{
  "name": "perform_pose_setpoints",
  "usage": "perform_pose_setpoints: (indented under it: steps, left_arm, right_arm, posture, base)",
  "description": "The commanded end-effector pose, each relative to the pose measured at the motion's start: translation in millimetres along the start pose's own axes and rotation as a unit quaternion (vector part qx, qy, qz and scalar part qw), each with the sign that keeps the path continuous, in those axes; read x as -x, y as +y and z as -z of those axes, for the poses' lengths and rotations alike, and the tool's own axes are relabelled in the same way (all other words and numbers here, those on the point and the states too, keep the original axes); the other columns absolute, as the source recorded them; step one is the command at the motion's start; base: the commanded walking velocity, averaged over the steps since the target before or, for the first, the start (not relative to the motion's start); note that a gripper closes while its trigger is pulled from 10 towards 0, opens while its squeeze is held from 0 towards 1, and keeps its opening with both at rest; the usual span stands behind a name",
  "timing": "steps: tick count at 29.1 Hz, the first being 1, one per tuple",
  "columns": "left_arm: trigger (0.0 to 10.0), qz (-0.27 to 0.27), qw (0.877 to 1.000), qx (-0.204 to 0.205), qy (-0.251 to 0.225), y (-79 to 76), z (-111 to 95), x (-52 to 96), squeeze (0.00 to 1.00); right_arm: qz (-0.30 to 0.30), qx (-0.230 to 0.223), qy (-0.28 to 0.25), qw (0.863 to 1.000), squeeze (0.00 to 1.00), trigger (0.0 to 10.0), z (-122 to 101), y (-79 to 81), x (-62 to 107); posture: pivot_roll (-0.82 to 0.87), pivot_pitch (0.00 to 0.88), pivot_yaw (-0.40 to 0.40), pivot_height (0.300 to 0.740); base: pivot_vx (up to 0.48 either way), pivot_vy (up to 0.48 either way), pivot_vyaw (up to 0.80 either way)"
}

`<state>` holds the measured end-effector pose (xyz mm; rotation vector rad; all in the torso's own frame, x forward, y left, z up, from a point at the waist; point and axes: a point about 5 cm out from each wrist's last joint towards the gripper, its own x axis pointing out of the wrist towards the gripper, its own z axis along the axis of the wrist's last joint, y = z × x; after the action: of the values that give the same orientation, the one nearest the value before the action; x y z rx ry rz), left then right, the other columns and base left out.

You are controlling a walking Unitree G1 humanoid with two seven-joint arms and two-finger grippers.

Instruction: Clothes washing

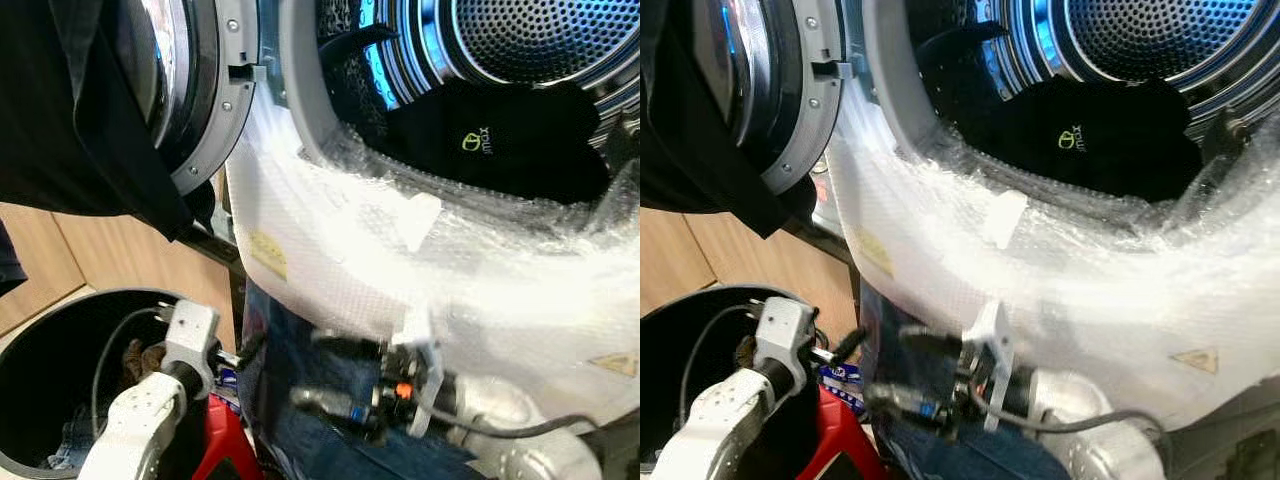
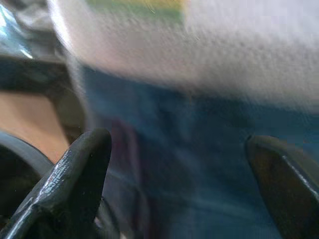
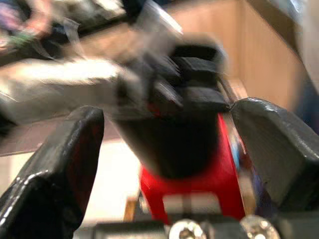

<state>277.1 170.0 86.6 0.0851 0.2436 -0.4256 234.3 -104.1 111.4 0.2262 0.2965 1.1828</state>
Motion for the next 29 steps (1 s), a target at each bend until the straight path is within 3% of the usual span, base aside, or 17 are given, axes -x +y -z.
perform_pose_setpoints:
  steps: [1, 3, 5, 6, 9, 10, 12, 13, 17, 18, 19, 21, 23, 27, 29]
  left_arm:
    - [10.0, 0.018, 0.999, -0.009, 0.035, -3.2, 16.5, -2.2, 0.00]
    - [10.0, 0.028, 0.999, -0.011, 0.044, -4.9, 21.0, -3.2, 0.00]
    - [10.0, 0.059, 0.995, -0.021, 0.076, -9.6, 36.7, -11.0, 0.00]
    - [10.0, 0.059, 0.995, -0.021, 0.076, -9.6, 36.7, -11.0, 0.00]
    - [10.0, 0.080, 0.991, -0.021, 0.100, -15.5, 49.1, -19.8, 0.00]
    - [10.0, 0.087, 0.989, -0.020, 0.115, -19.2, 57.3, -23.7, 0.00]
    - [10.0, 0.097, 0.986, -0.025, 0.130, -24.5, 65.4, -27.0, 0.00]
    - [10.0, 0.116, 0.983, -0.056, 0.135, -31.1, 66.5, -29.9, 0.00]
    - [10.0, 0.129, 0.983, -0.063, 0.111, -34.8, 56.7, -32.2, 0.00]
    - [10.0, 0.116, 0.988, -0.056, 0.082, -31.7, 44.4, -33.7, 0.00]
    - [10.0, 0.099, 0.993, -0.067, 0.018, -22.6, 10.4, -27.9, 0.00]
    - [10.0, 0.095, 0.993, -0.066, -0.012, -17.2, -6.6, -19.8, 0.00]
    - [10.0, 0.108, 0.992, -0.066, -0.029, -12.8, -21.7, -7.3, 0.00]
    - [10.0, 0.152, 0.986, -0.068, -0.019, -17.9, -23.0, -3.2, 0.00]
    - [10.0, 0.218, 0.973, -0.071, 0.013, -30.0, -15.5, 0.2, 0.00]
  right_arm:
    - [0.077, -0.028, 0.033, 0.996, 0.00, 10.0, 30.6, -18.7, 11.6]
    - [0.099, -0.045, 0.037, 0.993, 0.00, 10.0, 40.6, -23.3, 15.5]
    - [0.185, -0.089, 0.061, 0.977, 0.00, 10.0, 77.1, -38.7, 29.1]
    - [0.185, -0.089, 0.061, 0.977, 0.00, 10.0, 77.1, -38.7, 29.1]
    - [0.252, -0.126, 0.073, 0.957, 0.00, 10.0, 100.2, -50.5, 38.7]
    - [0.302, -0.135, 0.094, 0.939, 0.00, 10.0, 113.9, -57.2, 45.1]
    - [0.329, -0.154, 0.092, 0.927, 0.00, 10.0, 123.4, -60.3, 49.8]
    - [0.331, -0.175, 0.068, 0.925, 0.00, 10.0, 126.3, -59.8, 51.5]
    - [0.312, -0.186, 0.037, 0.931, 0.00, 10.0, 122.9, -57.2, 49.3]
    - [0.297, -0.180, 0.026, 0.937, 0.00, 10.0, 120.6, -54.8, 47.7]
    - [0.266, -0.180, 0.007, 0.947, 0.00, 10.0, 117.2, -48.4, 45.5]
    - [0.256, -0.184, -0.006, 0.949, 0.00, 10.0, 117.8, -46.4, 45.4]
    - [0.274, -0.193, 0.004, 0.942, 0.00, 10.0, 125.7, -49.6, 48.6]
    - [0.296, -0.201, 0.024, 0.933, 0.00, 10.0, 136.5, -54.6, 52.3]
    - [0.299, -0.202, 0.041, 0.932, 0.00, 10.0, 142.2, -54.5, 52.7]
  posture:
    - [0.03, 0.010, -0.046, 0.740]
    - [0.03, 0.009, -0.046, 0.740]
    - [0.02, 0.003, -0.036, 0.740]
    - [0.02, 0.003, -0.036, 0.740]
    - [0.02, 0.001, -0.030, 0.740]
    - [0.01, 0.000, -0.021, 0.740]
    - [0.01, 0.000, -0.018, 0.740]
    - [0.00, 0.000, -0.008, 0.740]
    - [-0.01, 0.000, 0.002, 0.740]
    - [-0.02, 0.000, 0.010, 0.740]
    - [-0.02, 0.000, 0.009, 0.740]
    - [0.00, 0.000, 0.003, 0.740]
    - [0.02, 0.000, -0.004, 0.740]
    - [0.04, 0.000, -0.006, 0.740]
    - [0.04, 0.000, -0.008, 0.740]
  base:
    - [0.000, 0.000, 0.00]
    - [0.000, 0.000, 0.00]
    - [0.000, 0.000, 0.00]
    - [0.000, 0.000, 0.00]
    - [0.000, 0.000, 0.00]
    - [0.000, 0.000, 0.00]
    - [0.000, 0.000, 0.00]
    - [0.000, 0.000, 0.00]
    - [0.000, 0.000, 0.00]
    - [0.000, 0.000, 0.00]
    - [0.000, 0.000, 0.00]
    - [0.000, 0.000, 0.00]
    - [0.000, 0.000, 0.00]
    - [0.000, 0.000, 0.00]
    - [0.000, 0.000, 0.00]
